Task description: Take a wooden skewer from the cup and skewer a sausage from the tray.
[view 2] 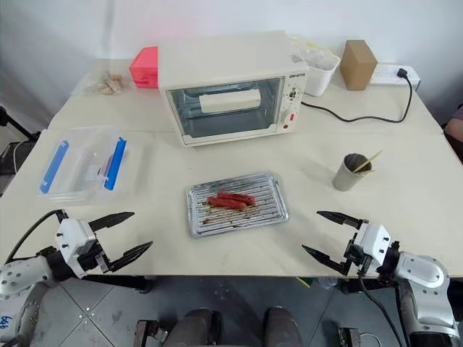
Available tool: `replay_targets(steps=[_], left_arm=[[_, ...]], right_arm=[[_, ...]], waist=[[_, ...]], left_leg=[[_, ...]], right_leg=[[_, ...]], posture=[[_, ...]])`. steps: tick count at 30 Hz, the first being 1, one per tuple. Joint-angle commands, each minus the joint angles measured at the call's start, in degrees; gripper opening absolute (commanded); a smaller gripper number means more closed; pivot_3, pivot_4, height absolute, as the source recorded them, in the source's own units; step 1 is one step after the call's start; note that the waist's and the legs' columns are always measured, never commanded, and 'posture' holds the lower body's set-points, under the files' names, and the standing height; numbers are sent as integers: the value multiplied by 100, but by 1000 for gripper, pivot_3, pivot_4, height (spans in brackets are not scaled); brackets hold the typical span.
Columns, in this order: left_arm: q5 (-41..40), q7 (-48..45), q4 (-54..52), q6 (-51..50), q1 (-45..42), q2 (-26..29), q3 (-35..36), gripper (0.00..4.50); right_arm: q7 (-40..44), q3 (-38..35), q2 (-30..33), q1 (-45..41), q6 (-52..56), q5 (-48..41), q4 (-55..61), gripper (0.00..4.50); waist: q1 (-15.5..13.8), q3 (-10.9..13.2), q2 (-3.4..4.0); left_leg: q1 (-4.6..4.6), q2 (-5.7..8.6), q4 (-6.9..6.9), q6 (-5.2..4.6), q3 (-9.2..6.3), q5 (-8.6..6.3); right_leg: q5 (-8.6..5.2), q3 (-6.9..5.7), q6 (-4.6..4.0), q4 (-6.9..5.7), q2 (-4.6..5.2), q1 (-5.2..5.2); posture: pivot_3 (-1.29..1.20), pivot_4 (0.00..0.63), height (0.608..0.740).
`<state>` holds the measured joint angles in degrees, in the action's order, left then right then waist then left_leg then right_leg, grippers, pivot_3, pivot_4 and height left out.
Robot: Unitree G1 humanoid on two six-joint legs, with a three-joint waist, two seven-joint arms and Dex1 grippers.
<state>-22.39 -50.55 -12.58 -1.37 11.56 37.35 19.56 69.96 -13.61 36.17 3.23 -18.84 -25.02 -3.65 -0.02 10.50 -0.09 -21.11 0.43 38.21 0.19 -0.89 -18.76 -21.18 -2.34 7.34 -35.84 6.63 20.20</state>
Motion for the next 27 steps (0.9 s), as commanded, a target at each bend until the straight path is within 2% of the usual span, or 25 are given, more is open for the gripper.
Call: replay_targets(steps=[1,4,7,14,18,22,27], left_arm=[[21,180,-81,-39,-130,5,24,4478],[-238,80,-211,-224,-377,-35,-147,4478],[-812,-352,-471,-781,-847,50,-531,4478],[-1187,-627,-671,-1192,-1894,-173,-1221,4478],[-1376,-713,-696,-1383,-2284,-375,-1483,4478],[-1512,-653,-611,-1588,-2473,-526,-1518,4478],[-1464,-714,-414,-1563,-2611,-575,-1522,4478]], right_arm=[[12,-181,99,83,11,-201,52,4500],[-139,-442,136,222,-26,-231,65,4500],[-324,-1136,363,582,-13,-357,77,4500],[-728,-2483,728,1074,17,-490,-370,4500],[-763,-2645,824,1122,-5,-361,-752,4500],[-849,-2620,1125,870,435,-469,-515,4500],[-960,-2418,2126,674,2136,-551,408,4500]], waist=[[3,0,0],[1,0,0],[-65,2,7],[-97,1,9],[-48,1,8],[23,2,23],[5,12,46]], left_leg=[[0,0,0,0,-1,0],[-1,1,0,0,0,0],[-2,5,4,0,-3,0],[7,4,3,0,-2,1],[13,4,2,0,1,1],[24,8,3,-3,4,2],[63,4,-10,-3,7,2]], right_leg=[[0,1,0,0,0,0],[0,-5,0,0,0,0],[0,-11,0,0,3,-5],[0,-13,0,2,-7,-18],[0,-13,0,4,-17,-27],[0,-12,1,10,-17,-40],[0,-8,1,21,-17,-72]], posture=[[0,150,740],[0,150,740],[0,150,740],[0,150,740],[0,150,740],[0,150,740],[0,150,740]])
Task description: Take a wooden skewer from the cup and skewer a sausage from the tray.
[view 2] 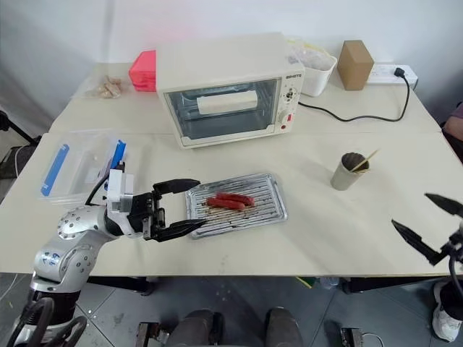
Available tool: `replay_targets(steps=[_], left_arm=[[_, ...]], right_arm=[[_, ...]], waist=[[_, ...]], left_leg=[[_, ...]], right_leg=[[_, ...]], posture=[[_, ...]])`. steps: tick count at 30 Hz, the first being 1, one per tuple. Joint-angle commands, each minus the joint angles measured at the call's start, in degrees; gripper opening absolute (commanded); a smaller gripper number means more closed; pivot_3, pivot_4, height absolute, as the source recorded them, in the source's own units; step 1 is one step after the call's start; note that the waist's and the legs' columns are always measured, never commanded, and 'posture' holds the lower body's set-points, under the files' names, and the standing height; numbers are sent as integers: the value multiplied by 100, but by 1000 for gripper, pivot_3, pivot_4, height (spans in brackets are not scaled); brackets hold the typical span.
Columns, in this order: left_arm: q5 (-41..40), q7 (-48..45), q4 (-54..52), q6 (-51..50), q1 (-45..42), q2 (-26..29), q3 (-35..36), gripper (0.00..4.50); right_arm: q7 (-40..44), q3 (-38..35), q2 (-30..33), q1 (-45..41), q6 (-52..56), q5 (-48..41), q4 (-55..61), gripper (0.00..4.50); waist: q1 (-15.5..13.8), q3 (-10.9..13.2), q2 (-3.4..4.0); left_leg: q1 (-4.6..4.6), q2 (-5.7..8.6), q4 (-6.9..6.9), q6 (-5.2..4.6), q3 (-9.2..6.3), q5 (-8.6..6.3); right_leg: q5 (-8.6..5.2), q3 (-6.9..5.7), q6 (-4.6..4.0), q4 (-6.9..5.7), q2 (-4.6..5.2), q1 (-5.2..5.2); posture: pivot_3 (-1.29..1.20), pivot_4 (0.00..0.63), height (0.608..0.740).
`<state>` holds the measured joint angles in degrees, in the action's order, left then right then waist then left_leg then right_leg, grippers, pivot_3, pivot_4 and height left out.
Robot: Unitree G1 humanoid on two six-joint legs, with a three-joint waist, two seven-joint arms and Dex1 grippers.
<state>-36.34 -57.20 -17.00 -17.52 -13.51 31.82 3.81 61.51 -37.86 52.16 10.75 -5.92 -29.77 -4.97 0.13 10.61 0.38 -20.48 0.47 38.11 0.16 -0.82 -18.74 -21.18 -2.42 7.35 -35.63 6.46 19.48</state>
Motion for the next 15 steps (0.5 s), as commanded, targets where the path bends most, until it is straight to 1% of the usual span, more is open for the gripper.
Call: replay_targets(steps=[1,2,3,4,5,7,10,12,15], left_arm=[[-46,-74,76,63,-145,-26,40,4478],[-22,-97,123,83,-175,-32,30,4478],[-8,-113,155,98,-193,-37,24,4478],[-1,-124,176,108,-203,-40,21,4478],[26,-126,209,134,-217,-53,6,4478],[83,-96,245,177,-231,-98,-29,4478],[123,-57,214,191,-211,-139,-65,4478],[115,-25,145,153,-170,-153,-72,4478],[111,39,50,124,-84,-145,-65,4478]], right_arm=[[10,89,948,-255,1272,-172,757,4500],[41,181,1353,-441,1761,-251,942,4500],[56,240,1603,-580,2093,-310,1060,4500],[58,271,1726,-671,2309,-344,1128,4500],[27,494,1984,-881,2536,-272,1216,4500],[-147,1204,2426,-1606,3086,-271,1413,4500],[-123,1925,2718,-2284,3634,-212,1560,4500],[7,2397,2909,-2719,3915,-110,1617,4500],[140,3246,3105,-3506,4023,476,1524,4500]], waist=[[-17,1,0],[-17,5,7],[-18,9,14],[-23,10,12],[-25,11,8],[-26,12,5],[-36,13,6],[-49,15,3],[-65,17,7]], left_leg=[[-1,0,0,0,-3,0],[-3,-1,1,0,-4,0],[-3,2,3,-1,-1,0],[-4,3,5,-2,-1,0],[-4,-1,4,-2,-7,0],[-12,-9,0,1,-18,-1],[-27,-6,4,1,-19,-1],[-66,-5,19,1,-35,-1],[-82,0,17,1,-31,-1]], right_leg=[[0,-2,0,1,0,0],[0,-3,0,2,1,-1],[0,-1,0,2,2,0],[0,0,0,2,4,0],[0,-4,0,3,6,-1],[0,-5,-1,12,6,-1],[0,-7,0,15,11,11],[0,-7,0,11,13,31],[1,-17,1,6,12,49]], posture=[[0,150,740],[0,150,740],[0,150,740],[0,150,740],[0,150,740],[0,150,740],[0,150,740],[0,150,740],[0,150,740]])
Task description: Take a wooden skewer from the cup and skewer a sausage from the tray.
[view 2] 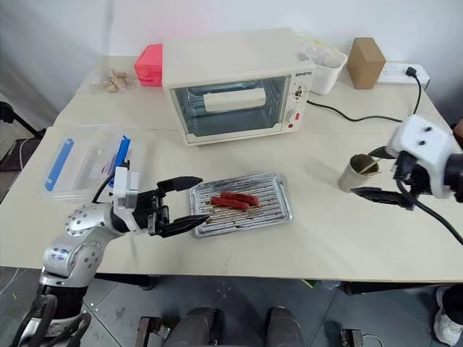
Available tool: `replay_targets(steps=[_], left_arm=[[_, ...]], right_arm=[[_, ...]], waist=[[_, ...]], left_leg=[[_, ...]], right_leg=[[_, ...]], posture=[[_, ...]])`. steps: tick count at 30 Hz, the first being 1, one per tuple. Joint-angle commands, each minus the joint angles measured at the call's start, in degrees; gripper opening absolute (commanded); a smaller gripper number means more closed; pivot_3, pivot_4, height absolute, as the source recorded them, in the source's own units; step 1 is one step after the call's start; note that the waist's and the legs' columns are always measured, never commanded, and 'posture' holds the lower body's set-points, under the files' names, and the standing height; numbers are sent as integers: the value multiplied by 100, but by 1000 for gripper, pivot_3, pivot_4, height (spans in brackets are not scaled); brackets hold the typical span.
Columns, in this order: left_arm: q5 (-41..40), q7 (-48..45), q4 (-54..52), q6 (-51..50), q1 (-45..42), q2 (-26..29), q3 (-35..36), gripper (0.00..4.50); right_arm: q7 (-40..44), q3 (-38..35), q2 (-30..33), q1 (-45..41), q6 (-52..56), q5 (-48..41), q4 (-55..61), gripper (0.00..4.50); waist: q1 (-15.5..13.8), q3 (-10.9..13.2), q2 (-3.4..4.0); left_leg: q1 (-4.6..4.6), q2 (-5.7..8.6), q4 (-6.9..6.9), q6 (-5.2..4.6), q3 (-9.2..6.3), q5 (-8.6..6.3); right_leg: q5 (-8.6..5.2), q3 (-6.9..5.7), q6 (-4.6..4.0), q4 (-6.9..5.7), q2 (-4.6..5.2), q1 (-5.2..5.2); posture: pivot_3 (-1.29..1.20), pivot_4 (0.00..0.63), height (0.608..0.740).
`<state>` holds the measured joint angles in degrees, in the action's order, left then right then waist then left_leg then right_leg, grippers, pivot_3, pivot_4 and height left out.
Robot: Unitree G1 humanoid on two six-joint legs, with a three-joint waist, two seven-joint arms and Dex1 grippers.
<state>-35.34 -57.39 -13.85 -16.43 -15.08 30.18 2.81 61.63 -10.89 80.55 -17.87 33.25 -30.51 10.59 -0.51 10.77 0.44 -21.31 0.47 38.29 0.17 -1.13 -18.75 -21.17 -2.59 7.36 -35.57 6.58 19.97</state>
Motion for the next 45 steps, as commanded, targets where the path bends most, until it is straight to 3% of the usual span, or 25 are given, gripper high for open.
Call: replay_targets(steps=[1,9,10,12,22,38,40,45], left_arm=[[15,82,-298,10,104,23,31,4478],[16,233,-485,-33,245,38,28,4478],[12,250,-507,-39,259,42,31,4496],[3,278,-545,-49,282,52,41,4500],[-42,358,-672,-93,395,75,84,4500],[-55,416,-723,-118,412,75,86,4500],[-51,420,-711,-115,410,72,87,4500],[-45,422,-696,-107,422,65,86,4500]], right_arm=[[114,809,231,-912,41,813,-124,4500],[415,2015,-140,-1932,-324,2289,-913,4500],[458,2063,-185,-1987,-329,2376,-980,4315],[540,2144,-270,-2078,-419,2554,-1116,3887],[751,2176,-774,-2361,-560,3009,-1492,451],[844,2043,-958,-2413,-623,3164,-1575,451],[870,2008,-986,-2431,-532,3096,-1512,63],[901,1958,-978,-2412,-427,3078,-1421,11]], waist=[[9,1,1],[49,2,1],[55,2,1],[59,2,2],[61,3,3],[60,3,4],[60,3,4],[57,3,4]], left_leg=[[-2,1,-2,0,3,0],[-15,1,-3,0,12,0],[-16,1,-3,0,13,0],[-16,1,-3,0,15,0],[-18,1,6,3,19,2],[-18,2,21,3,19,2],[-18,2,21,3,19,2],[-18,2,21,3,19,2]], right_leg=[[0,-5,0,1,0,6],[0,-4,0,-8,-2,30],[0,-3,0,-8,-2,31],[0,-1,0,-17,-2,35],[0,3,0,-29,-5,44],[0,6,0,-32,-6,45],[0,6,0,-32,-6,45],[0,6,0,-33,-6,45]], posture=[[0,150,740],[0,150,740],[0,150,740],[0,150,740],[0,150,740],[0,150,740],[0,150,740],[0,150,740]])
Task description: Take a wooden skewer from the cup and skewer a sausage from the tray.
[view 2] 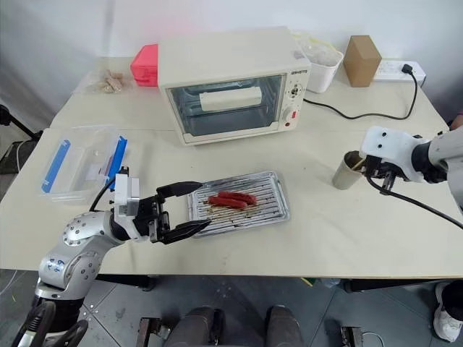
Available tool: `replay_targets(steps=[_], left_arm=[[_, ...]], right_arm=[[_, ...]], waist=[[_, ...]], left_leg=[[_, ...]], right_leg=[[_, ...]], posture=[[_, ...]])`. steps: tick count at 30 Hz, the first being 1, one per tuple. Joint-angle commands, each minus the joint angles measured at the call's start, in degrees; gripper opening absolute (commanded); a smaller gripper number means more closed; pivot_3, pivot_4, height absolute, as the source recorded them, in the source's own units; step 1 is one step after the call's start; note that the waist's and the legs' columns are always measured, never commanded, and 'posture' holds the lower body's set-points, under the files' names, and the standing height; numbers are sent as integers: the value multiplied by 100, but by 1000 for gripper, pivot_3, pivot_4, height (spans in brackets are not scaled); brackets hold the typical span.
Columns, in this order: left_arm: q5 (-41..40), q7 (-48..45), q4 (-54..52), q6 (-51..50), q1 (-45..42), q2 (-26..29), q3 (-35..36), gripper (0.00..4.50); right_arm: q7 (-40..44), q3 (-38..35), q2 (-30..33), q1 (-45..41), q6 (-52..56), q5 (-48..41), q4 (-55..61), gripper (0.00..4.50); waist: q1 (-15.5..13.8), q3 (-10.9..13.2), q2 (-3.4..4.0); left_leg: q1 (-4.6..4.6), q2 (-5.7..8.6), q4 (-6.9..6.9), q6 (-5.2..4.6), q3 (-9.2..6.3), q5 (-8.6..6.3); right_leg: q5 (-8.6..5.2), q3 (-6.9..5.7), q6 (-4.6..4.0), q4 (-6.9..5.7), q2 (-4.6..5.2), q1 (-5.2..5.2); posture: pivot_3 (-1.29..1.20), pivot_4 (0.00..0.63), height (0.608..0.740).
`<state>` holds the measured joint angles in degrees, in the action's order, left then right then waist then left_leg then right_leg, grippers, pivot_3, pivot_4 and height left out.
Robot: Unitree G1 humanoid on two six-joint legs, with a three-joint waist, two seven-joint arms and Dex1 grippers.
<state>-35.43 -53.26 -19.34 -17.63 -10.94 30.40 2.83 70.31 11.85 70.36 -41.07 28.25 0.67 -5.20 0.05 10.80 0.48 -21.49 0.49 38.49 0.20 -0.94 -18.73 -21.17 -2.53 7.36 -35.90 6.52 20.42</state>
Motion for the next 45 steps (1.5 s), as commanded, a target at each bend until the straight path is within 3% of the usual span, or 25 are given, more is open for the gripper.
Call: replay_targets(steps=[1,32,39,45], left_arm=[[-36,11,-142,14,9,39,84,4500],[0,56,-58,66,17,31,121,4500],[-12,57,-70,51,10,25,120,4500],[-14,53,-79,54,44,44,152,4500]], right_arm=[[28,-326,43,-97,88,-44,162,11],[100,-350,-18,354,225,-65,740,11],[34,-476,-79,467,212,-91,784,2003],[107,-607,0,432,167,-217,854,2003]], waist=[[0,0,0],[2,0,0],[-1,0,0],[0,0,0]], left_leg=[[0,0,0,0,0,0],[0,-1,10,0,0,0],[-2,2,11,0,0,0],[-2,3,10,0,-1,0]], right_leg=[[0,0,0,0,0,0],[0,1,0,-5,0,-1],[0,1,0,-5,1,0],[0,1,0,-5,0,0]], posture=[[0,150,740],[0,150,740],[0,150,740],[0,150,740]])
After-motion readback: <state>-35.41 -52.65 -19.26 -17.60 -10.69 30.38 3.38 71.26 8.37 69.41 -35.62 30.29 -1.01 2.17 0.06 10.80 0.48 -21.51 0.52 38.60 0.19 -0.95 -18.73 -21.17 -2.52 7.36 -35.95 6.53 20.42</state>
